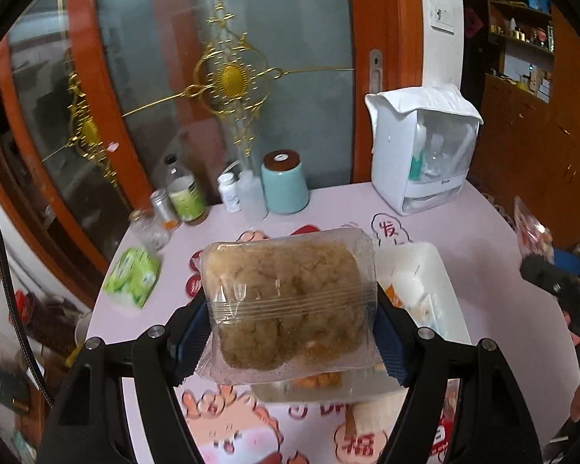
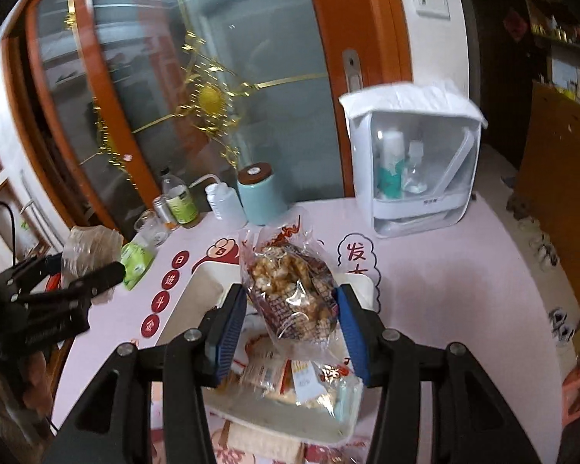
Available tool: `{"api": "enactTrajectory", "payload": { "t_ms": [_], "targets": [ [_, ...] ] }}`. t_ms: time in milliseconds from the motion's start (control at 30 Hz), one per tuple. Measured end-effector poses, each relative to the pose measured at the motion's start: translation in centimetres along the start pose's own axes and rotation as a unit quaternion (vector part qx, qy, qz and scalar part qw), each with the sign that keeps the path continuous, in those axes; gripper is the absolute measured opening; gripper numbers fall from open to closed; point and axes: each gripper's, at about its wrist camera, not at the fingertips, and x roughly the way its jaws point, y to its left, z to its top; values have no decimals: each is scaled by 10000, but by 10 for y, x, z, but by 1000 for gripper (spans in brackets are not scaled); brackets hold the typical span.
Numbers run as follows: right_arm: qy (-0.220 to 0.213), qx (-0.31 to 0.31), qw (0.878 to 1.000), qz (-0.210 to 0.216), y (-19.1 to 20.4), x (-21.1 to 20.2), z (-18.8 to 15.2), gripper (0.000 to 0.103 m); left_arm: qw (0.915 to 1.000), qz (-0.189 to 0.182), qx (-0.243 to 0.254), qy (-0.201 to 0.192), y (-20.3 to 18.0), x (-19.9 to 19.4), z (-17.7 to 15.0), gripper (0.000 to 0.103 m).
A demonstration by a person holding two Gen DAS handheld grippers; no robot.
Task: Organize snacks
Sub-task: 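Carry both bags into the white tray and open both tools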
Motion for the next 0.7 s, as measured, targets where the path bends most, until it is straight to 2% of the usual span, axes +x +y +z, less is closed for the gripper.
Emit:
{"api": "enactTrajectory", "payload": {
  "t_ms": [133,200,267,300,333,500,600,700],
  "targets": [
    [276,213,9989,-304,-8,50,3,50,9998,-181,82,90,-10,39,18,74],
    [493,317,9978,-306,-13,76,-1,51,9996,-210,115,151,-16,63,22,76],
    [637,437,9966,-272,-17,94,-7,60,9988,-254,240,331,-24,92,21,82],
    [658,439,9964,-306,-18,100,-10,69,9983,-279,284,434,-28,102,18,88],
    [650,419,9964,-336,-17,102,-13,74,9971,-334,341,586,-32,117,15,91],
    [717,459,9958,-340,-18,104,-20,74,9914,-448,537,1106,-43,162,-2,91],
    [750,441,9955,-364,-19,103,-24,74,9914,-468,451,1137,-39,168,-10,92],
    [756,393,9957,-371,-17,96,-30,74,9915,-642,266,1099,-31,163,-14,101]
  ]
}}
